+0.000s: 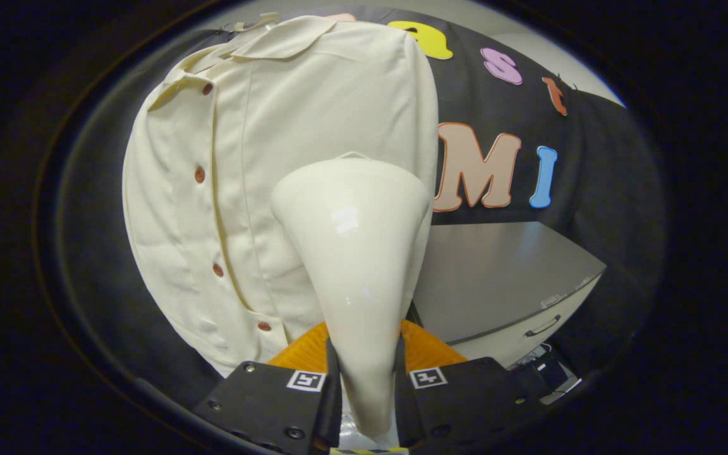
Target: Iron the clothes twice with a garment steamer, once on the left side and once on the right side.
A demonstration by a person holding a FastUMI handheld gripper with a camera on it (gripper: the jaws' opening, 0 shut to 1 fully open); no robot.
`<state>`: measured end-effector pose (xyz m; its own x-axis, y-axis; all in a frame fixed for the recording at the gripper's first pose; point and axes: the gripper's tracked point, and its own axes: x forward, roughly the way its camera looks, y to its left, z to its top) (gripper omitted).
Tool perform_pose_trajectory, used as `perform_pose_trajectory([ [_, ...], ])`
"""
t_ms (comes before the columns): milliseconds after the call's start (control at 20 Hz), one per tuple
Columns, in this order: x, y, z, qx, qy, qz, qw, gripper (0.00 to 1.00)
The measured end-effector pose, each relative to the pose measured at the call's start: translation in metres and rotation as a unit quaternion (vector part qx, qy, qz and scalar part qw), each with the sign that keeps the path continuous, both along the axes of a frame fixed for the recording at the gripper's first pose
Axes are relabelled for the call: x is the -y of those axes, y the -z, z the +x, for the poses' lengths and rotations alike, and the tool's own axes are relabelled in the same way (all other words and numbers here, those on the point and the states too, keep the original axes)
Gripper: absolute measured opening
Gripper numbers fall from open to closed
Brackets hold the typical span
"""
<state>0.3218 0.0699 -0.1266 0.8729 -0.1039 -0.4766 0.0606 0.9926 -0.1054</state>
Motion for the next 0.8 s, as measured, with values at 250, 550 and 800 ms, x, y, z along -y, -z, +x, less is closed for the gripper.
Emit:
perform_pose_trajectory([
  [250, 0.003, 0.047, -0.015, -0.031, 0.008, -0.007, 0.999, 0.34],
  [550, 0.007, 0.108, -0.031, -0.069, 0.014, 0.001, 0.997, 0.34],
  [800, 0.007, 0.152, -0.047, -0.106, 0.01, 0.0, 0.994, 0.34],
])
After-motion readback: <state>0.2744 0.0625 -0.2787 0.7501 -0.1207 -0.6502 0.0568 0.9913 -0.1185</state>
